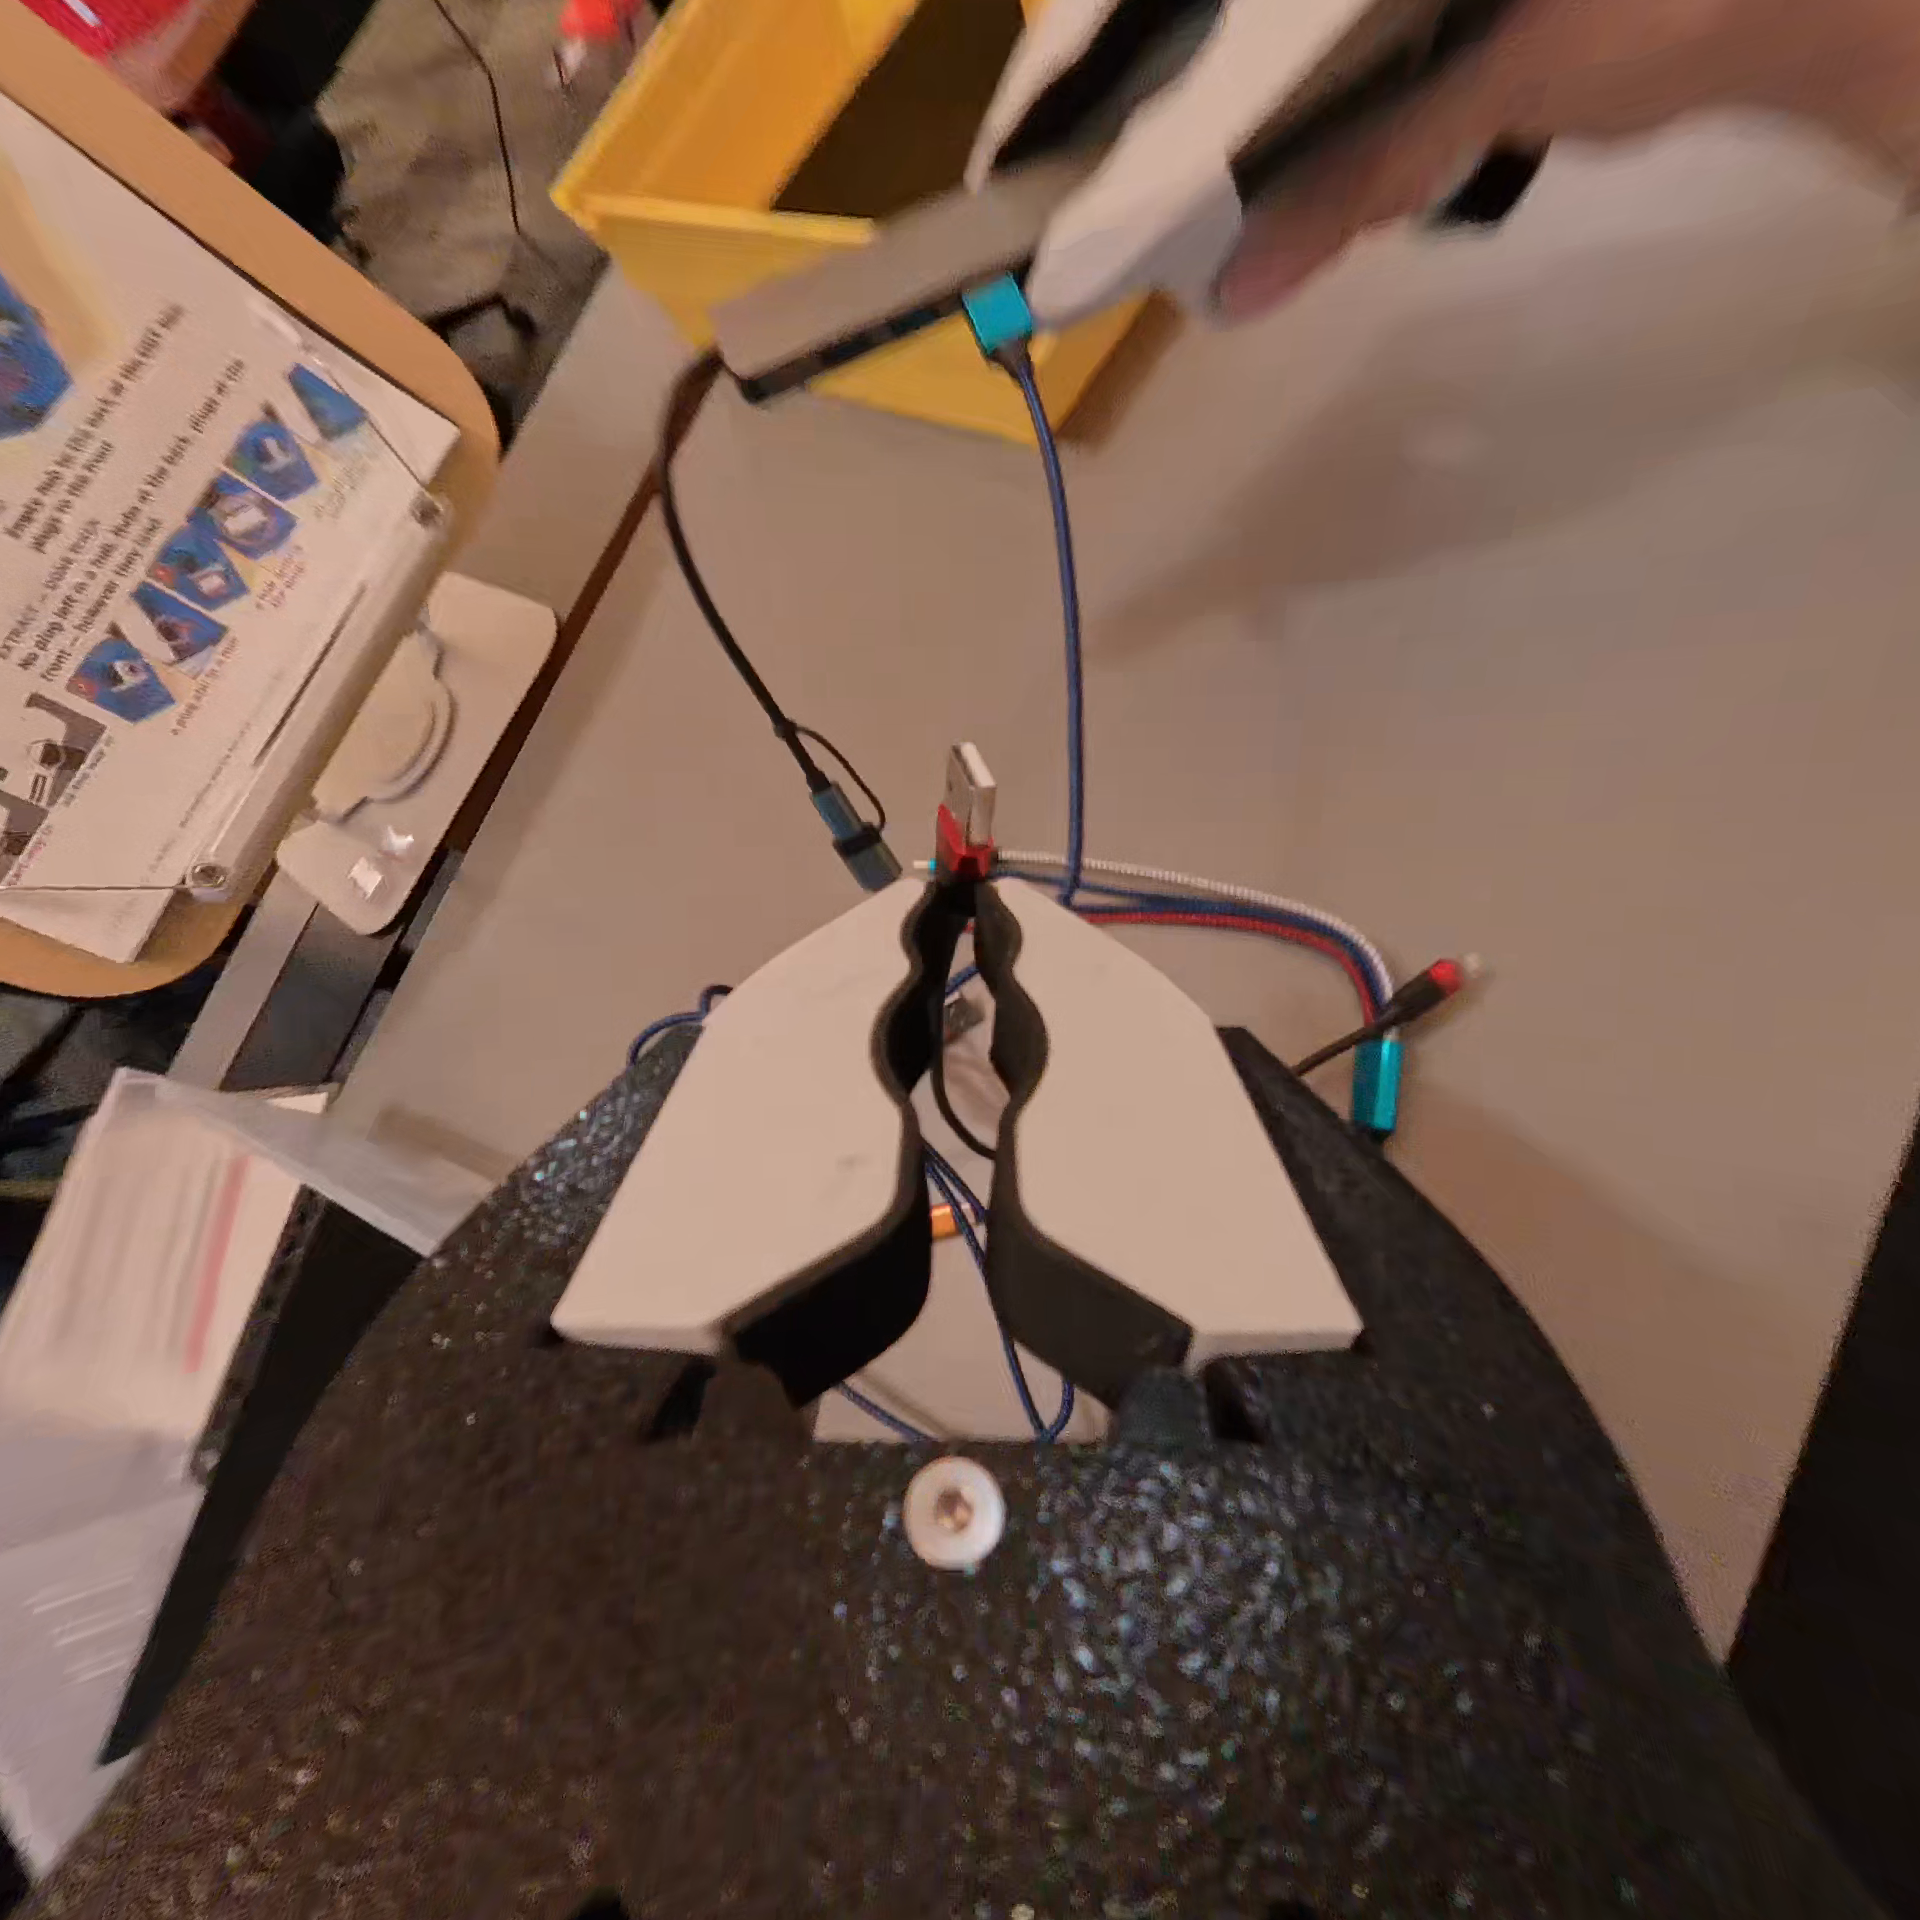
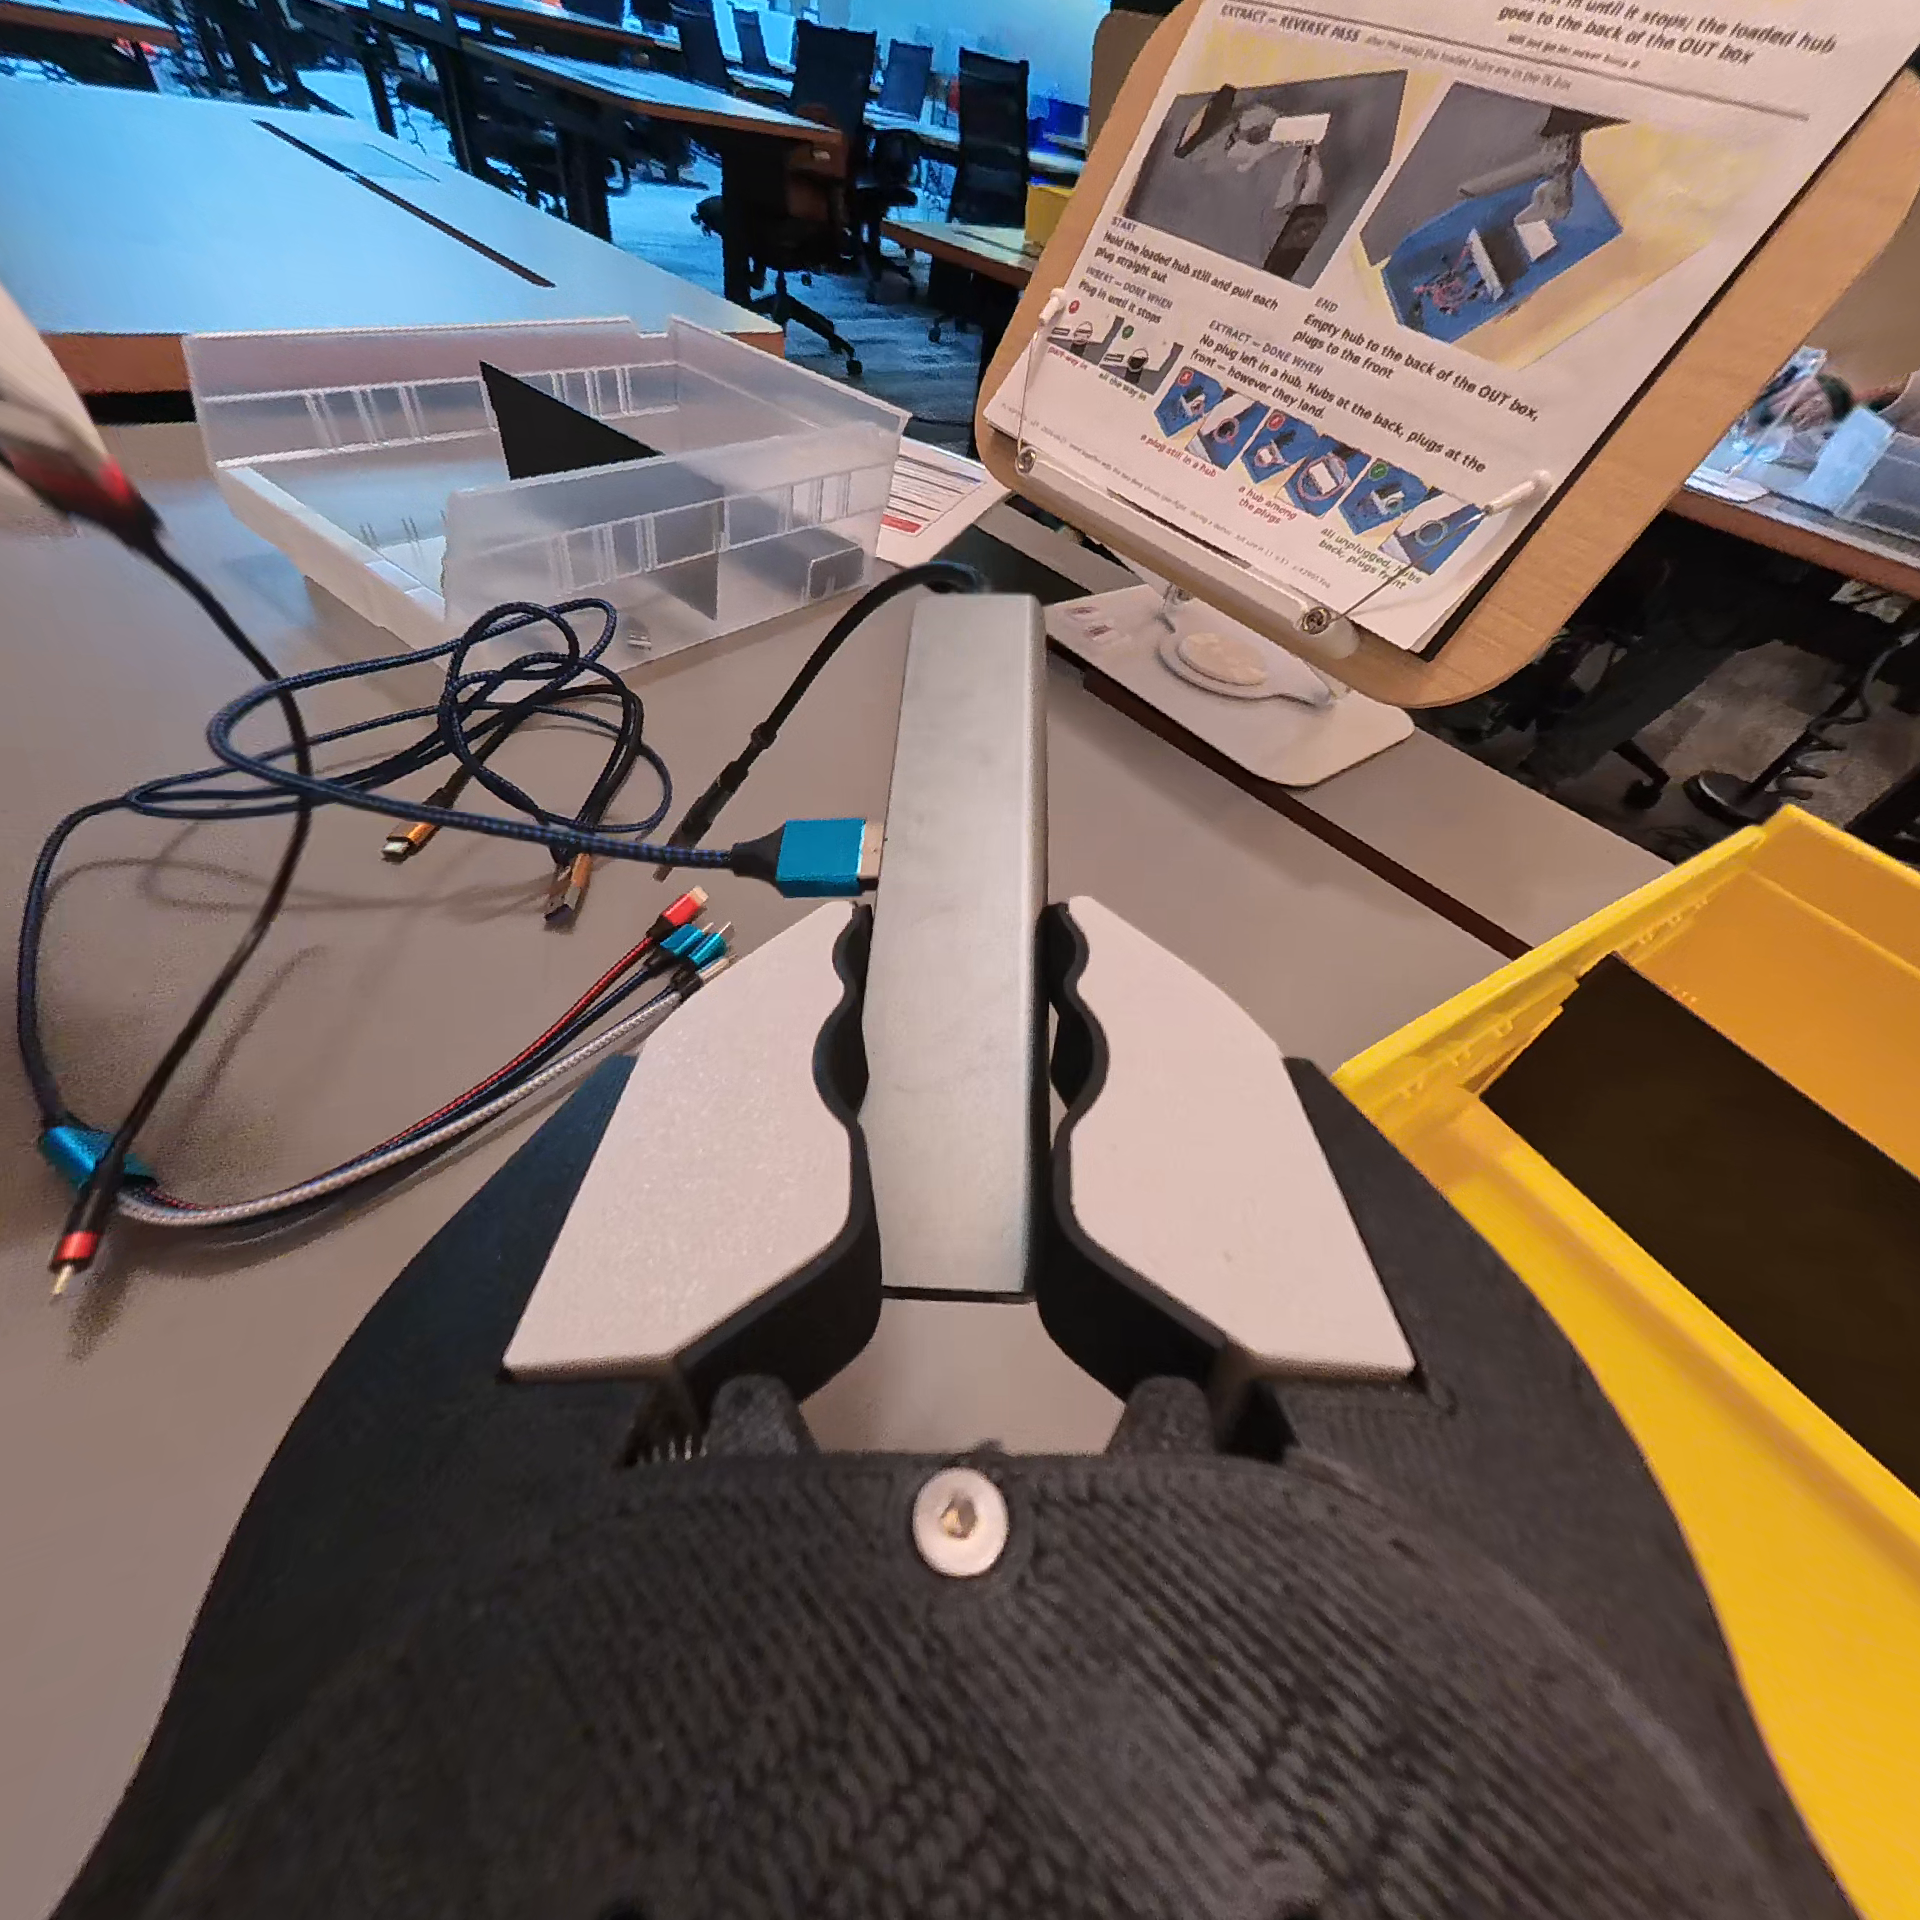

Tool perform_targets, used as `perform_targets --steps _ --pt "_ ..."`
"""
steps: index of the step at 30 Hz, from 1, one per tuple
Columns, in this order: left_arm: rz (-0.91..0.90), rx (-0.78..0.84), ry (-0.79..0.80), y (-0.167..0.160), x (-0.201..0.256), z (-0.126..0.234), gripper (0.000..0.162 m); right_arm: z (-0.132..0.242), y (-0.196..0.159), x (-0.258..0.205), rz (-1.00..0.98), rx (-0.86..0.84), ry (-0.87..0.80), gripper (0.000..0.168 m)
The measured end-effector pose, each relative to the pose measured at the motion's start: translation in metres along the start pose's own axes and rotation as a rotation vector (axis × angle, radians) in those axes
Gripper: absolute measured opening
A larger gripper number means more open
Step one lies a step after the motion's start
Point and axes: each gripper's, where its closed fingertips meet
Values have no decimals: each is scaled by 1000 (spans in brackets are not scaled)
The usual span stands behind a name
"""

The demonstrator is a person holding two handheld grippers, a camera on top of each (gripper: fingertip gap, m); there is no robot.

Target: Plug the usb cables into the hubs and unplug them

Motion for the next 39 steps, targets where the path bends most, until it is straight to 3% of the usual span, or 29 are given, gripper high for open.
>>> perform_targets --steps 4,10,23,26,31,34,39 --pt "-82 -89 19 -8 21 -27 5 -1 -7 2 -57 -2 36 32" --pt "22 -55 -91 -9 40 -45 5 -4 -16 3 -168 14 96 33" --pt "189 27 -253 -24 47 -40 5 -8 -20 -1 -190 4 117 33" --pt "278 86 -453 -17 67 -29 5 -9 -22 0 -166 -12 101 33" --pt "621 265 -894 -3 71 4 5 -8 -21 1 -151 -17 90 33" --pt "695 209 -859 -34 55 -13 4 -8 -21 0 -146 -20 90 33" --pt "577 114 -613 -86 32 -44 5 -7 -22 2 -134 -27 77 33"
Point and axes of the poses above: each gripper's, where its closed fingertips meet, z back along the fingers, y out of its top, x = y × z across the jaws
